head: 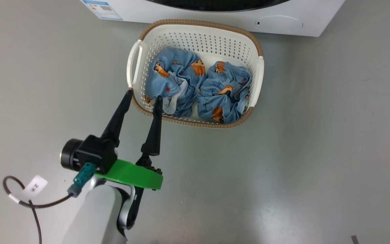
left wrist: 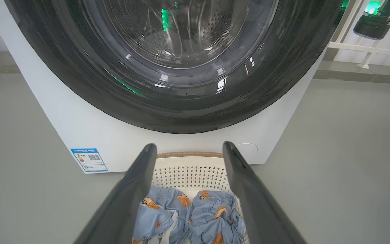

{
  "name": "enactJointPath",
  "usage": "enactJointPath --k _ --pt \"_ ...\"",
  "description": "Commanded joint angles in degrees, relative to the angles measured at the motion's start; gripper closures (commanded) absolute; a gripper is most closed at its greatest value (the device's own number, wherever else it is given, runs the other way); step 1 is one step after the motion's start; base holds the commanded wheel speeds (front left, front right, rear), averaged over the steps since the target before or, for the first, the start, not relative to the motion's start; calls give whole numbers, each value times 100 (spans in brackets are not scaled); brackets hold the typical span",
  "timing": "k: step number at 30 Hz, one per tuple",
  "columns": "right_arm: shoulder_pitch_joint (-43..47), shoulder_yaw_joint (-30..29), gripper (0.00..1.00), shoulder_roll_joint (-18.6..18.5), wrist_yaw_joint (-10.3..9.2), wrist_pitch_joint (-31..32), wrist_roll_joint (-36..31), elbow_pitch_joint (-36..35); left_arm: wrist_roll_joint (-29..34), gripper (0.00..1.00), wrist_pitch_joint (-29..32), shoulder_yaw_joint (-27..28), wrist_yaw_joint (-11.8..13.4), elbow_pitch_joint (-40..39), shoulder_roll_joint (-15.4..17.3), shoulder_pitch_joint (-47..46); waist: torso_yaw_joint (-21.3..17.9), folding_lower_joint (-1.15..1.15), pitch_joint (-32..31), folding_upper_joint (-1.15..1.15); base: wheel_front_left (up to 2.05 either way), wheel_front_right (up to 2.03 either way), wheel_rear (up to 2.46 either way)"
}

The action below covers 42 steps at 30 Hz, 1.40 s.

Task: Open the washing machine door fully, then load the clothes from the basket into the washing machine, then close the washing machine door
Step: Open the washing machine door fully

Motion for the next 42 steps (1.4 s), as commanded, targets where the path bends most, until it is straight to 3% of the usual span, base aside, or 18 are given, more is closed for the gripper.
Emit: enactJointPath --k 1,12,24,42 --pt "-185 66 100 126 9 74 -74 -115 -28 0 -45 146 46 -149 115 -106 6 0 9 0 0 0 0" --pt "-121 179 100 38 9 518 -133 -78 -52 0 -45 127 72 -106 115 -100 -10 0 -31 0 0 0 0" --pt "454 287 100 -9 9 1121 -110 -495 -26 0 -45 135 88 -21 115 -73 -111 0 -118 0 0 0 0" --pt "1817 288 100 216 9 2048 264 -1968 -36 0 -45 194 88 63 115 30 -239 0 -377 0 0 0 0"
